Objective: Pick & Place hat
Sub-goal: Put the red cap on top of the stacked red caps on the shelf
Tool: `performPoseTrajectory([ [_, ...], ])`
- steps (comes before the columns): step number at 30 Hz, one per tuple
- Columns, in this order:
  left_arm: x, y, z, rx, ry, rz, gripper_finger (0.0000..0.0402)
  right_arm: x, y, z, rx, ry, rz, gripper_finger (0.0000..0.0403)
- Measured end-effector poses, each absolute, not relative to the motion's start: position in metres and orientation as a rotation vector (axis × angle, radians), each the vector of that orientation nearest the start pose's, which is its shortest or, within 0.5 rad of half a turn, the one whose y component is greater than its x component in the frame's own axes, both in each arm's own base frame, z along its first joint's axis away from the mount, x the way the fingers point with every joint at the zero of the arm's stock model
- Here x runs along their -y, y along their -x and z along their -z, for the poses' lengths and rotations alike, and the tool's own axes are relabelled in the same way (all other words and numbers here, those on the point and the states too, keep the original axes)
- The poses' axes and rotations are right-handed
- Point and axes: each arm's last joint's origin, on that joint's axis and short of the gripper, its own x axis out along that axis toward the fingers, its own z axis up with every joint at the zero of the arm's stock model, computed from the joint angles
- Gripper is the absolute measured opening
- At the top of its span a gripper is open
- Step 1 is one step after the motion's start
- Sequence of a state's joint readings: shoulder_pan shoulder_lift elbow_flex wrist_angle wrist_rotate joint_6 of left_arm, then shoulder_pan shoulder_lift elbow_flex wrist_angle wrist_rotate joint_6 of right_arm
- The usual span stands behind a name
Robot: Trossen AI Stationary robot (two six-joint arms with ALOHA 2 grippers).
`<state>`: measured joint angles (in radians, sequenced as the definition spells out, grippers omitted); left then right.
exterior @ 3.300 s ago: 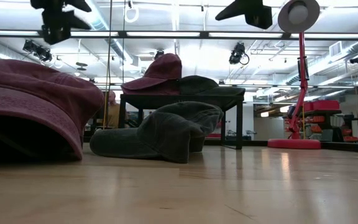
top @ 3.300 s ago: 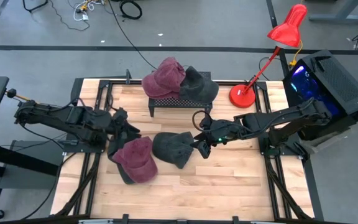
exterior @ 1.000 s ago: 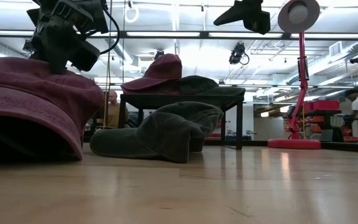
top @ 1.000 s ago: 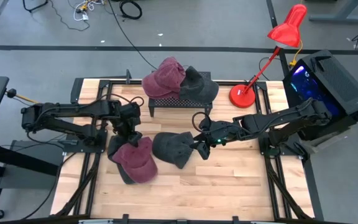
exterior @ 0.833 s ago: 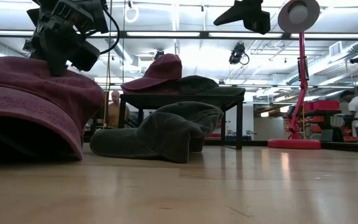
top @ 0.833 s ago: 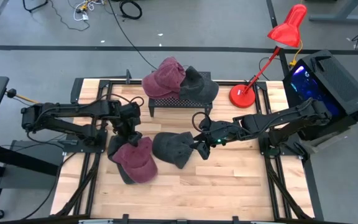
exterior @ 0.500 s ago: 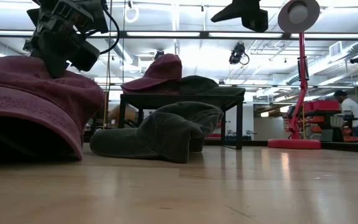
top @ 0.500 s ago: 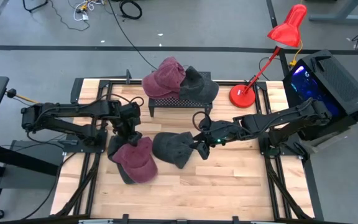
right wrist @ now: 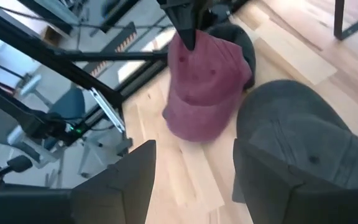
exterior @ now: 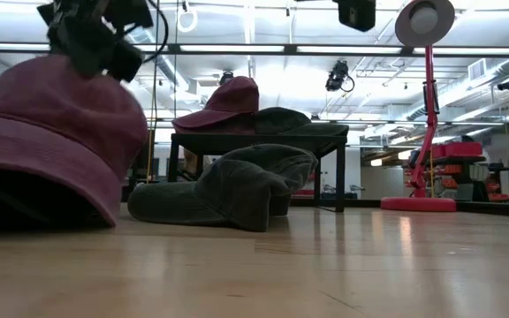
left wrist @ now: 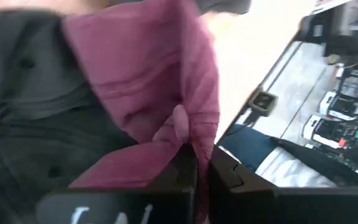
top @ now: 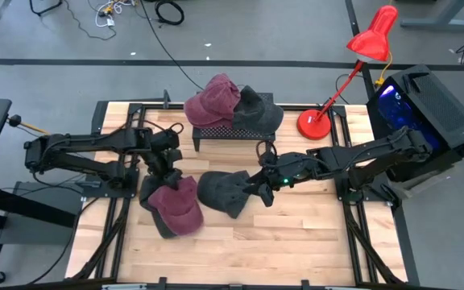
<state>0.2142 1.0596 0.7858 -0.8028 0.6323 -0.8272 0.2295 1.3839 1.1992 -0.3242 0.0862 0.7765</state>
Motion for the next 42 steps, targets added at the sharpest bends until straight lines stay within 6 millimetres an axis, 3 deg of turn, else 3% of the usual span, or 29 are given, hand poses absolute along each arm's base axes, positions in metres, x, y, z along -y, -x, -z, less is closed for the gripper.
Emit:
performPoseTrajectory([
  [7,-0.025,-0.195,-0.297,-0.952,1.083,0.032,0.0008,-0.063,-0.282,-0.351,-0.453,-0.669,0.034,0.0214],
  [13,-0.026,-0.199,-0.338,-0.816,0.999,0.089,0.0006,-0.056,-0.255,-0.374,-0.381,-0.65,0.03,0.0214],
  [22,-0.014,-0.211,-0.368,-0.616,0.875,0.288,0.0006,-0.045,-0.211,-0.404,-0.272,-0.593,-0.018,0.0214],
  [29,0.002,-0.234,-0.363,-0.613,0.838,0.387,0.0005,-0.038,-0.19,-0.414,-0.208,-0.57,0.046,0.0214],
  [42,0.026,-0.304,-0.327,-0.615,0.822,0.536,0.0008,-0.037,-0.189,-0.414,-0.21,-0.565,0.067,0.0214],
])
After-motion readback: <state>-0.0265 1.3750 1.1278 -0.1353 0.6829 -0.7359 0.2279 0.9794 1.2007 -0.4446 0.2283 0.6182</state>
